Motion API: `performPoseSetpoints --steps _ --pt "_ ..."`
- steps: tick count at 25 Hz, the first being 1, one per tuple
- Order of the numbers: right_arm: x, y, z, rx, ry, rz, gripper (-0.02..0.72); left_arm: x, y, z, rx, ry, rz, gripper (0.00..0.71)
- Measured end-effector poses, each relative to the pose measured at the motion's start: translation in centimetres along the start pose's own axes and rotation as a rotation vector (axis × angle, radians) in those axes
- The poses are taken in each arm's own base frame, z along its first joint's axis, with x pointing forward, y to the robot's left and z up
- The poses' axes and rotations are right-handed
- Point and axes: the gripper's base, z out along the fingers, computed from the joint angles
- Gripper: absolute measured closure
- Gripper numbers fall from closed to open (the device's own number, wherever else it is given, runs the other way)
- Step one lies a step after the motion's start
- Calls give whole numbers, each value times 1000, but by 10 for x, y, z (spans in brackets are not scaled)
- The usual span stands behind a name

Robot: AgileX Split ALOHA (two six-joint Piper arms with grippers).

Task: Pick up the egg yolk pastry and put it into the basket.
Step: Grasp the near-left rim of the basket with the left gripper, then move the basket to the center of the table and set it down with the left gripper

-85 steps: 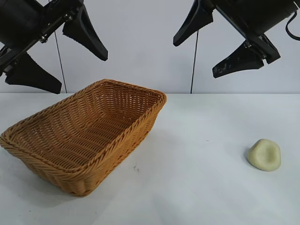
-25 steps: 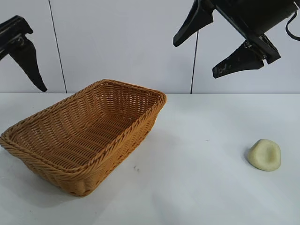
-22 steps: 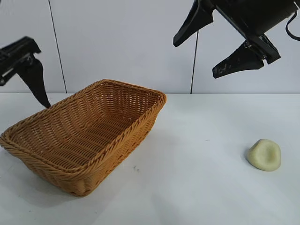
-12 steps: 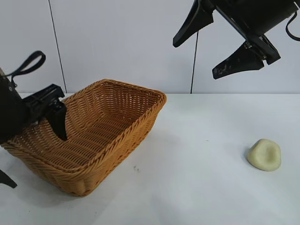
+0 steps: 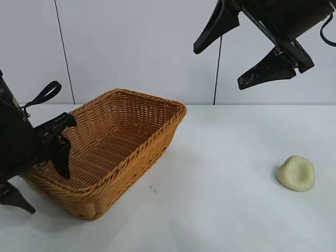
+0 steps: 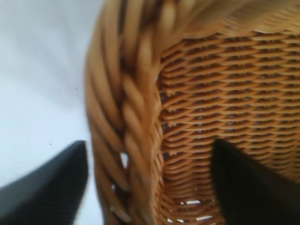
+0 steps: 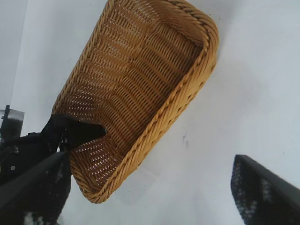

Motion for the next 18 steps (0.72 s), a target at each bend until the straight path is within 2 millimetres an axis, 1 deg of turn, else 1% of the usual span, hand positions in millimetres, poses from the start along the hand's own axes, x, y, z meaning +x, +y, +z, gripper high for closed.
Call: performPoseSetpoints --steps 1,2,3,6,8,12,15,16,18 --pt "0 0 0 0 0 0 41 0 0 0 -2 1 0 546" --pt "0 0 0 0 0 0 41 0 0 0 1 1 -9 597" --pt "0 0 0 0 0 0 41 0 -1 0 7 1 -17 617" --pt "0 0 0 0 0 0 41 -3 -8 -4 10 6 17 626" --pt "0 0 0 0 1 0 41 -12 -17 -11 21 20 47 626" --pt "0 0 0 -1 2 0 41 -36 -36 -30 66 63 190 627" --pt "0 0 0 -1 2 1 41 -54 -50 -45 120 62 313 627" --pt "0 0 0 -1 2 1 41 -57 -55 -50 125 65 352 627" --pt "0 0 0 -1 2 1 41 -62 -61 -52 114 87 451 627"
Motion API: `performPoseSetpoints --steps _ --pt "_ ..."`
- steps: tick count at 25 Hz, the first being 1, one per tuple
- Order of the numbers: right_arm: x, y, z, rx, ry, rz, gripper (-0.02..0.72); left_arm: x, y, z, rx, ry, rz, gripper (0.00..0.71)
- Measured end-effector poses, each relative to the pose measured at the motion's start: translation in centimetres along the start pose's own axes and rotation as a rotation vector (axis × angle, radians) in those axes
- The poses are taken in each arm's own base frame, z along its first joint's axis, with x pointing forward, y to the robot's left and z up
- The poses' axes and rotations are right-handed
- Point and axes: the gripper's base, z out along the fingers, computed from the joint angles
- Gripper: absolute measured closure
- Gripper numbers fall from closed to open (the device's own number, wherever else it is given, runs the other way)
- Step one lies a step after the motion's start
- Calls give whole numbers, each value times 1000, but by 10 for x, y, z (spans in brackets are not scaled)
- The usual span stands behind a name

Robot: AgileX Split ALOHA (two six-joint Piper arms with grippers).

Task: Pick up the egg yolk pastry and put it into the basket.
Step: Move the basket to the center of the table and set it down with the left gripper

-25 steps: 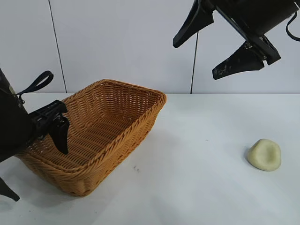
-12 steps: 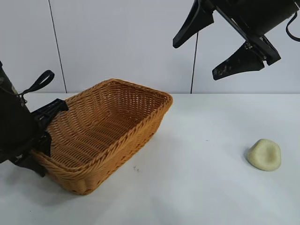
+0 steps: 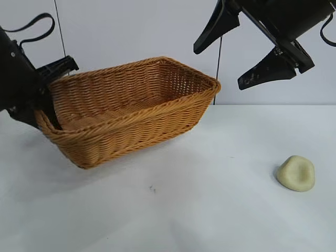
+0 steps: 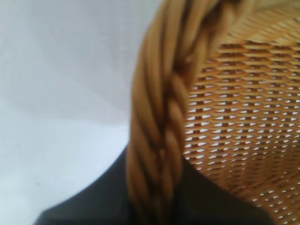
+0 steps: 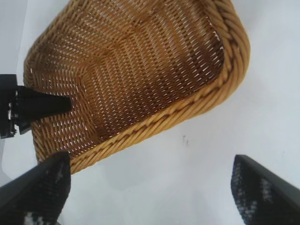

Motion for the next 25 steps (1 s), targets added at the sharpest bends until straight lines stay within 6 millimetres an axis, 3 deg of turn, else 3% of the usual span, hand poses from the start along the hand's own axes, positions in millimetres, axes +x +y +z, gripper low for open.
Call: performPoseSetpoints --steps 9,17,25 --pt "1 0 0 -5 14 0 41 -9 -17 20 -40 154 347 627" --pt "1 0 0 -5 14 2 41 -9 -19 25 -33 141 383 627" --pt "1 0 0 -5 15 2 41 -9 -5 74 -74 223 388 628"
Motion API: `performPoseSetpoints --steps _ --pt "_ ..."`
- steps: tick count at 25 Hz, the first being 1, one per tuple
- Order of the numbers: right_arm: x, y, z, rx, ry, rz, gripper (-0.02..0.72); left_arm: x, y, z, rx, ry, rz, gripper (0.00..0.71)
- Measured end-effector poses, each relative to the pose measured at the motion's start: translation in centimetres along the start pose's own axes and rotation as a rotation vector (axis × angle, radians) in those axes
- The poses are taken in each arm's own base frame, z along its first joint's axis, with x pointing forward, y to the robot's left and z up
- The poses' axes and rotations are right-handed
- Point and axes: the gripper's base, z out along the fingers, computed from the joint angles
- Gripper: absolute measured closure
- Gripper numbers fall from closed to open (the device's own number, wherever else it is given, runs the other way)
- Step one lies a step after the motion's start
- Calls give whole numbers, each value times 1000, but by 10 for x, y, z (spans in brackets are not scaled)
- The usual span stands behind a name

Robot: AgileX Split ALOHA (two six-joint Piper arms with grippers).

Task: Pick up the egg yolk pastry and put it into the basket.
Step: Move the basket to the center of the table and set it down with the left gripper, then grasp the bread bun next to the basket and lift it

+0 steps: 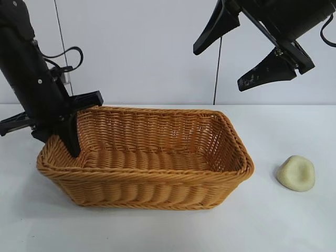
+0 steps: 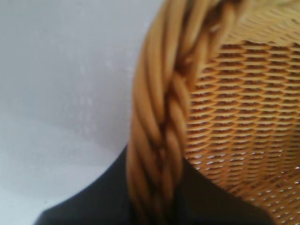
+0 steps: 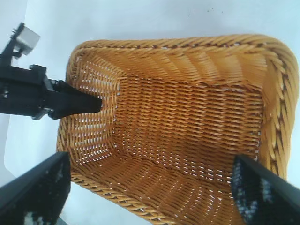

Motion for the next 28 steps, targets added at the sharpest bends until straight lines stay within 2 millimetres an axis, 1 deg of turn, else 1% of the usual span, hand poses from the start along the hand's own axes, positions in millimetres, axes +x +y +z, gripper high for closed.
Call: performPoseSetpoints --steps 2,8,10,11,13,15,16,18,21,24,25,28 --pt "0 0 0 0 0 0 41 -1 1 7 2 13 4 628" --pt "0 0 0 0 1 0 41 -1 1 8 6 15 10 621" --pt "0 0 0 -1 2 0 41 -1 1 9 8 18 8 578" --pt "0 0 0 -1 2 0 41 -1 2 11 7 22 6 522" --pt "0 0 0 -1 2 0 41 -1 2 13 7 30 4 353" --pt "0 0 0 -1 2 0 41 -2 0 10 10 38 9 189" --pt "0 0 0 -1 2 0 41 -3 -1 8 12 44 13 123" --pt "0 0 0 -1 2 0 41 -7 -6 0 21 53 25 60" --pt "0 0 0 -1 2 0 41 -15 -16 -17 39 64 51 28" --pt "0 0 0 -1 2 0 41 -25 -28 -46 53 23 94 20" --pt "0 0 0 -1 2 0 41 -28 -32 -58 51 -8 114 18" --pt "0 0 0 -1 2 0 41 -36 -37 -92 -3 -97 179 16"
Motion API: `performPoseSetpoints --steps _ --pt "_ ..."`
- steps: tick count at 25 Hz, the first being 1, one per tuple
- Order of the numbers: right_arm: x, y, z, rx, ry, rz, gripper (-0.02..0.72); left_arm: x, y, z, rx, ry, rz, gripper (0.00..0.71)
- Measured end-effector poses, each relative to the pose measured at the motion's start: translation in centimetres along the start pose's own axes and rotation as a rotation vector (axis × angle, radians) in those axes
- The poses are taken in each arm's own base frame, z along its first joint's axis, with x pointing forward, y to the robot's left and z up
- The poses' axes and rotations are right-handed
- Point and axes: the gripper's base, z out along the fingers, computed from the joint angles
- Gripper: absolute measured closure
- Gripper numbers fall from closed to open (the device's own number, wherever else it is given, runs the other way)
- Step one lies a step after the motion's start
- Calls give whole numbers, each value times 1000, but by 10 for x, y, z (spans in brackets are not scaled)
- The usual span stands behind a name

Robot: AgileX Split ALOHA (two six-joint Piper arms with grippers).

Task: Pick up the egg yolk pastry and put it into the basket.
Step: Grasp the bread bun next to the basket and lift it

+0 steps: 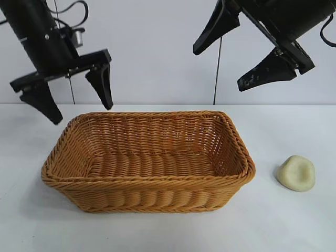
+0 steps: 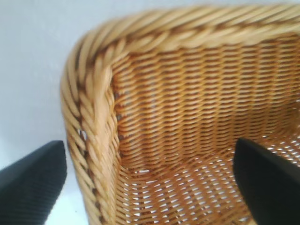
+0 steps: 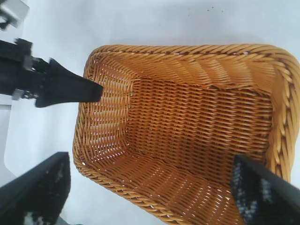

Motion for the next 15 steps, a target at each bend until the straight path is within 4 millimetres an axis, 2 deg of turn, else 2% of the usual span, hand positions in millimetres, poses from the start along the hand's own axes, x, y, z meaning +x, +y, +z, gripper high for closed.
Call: performPoseSetpoints --steps 3,9,15 --pt "0 0 0 0 0 0 41 -7 3 -19 -91 -37 53 15" --pt "0 0 0 0 0 0 41 -10 23 -27 -193 -38 46 15" --pt "0 0 0 0 0 0 41 -15 79 -42 -226 -58 -78 15"
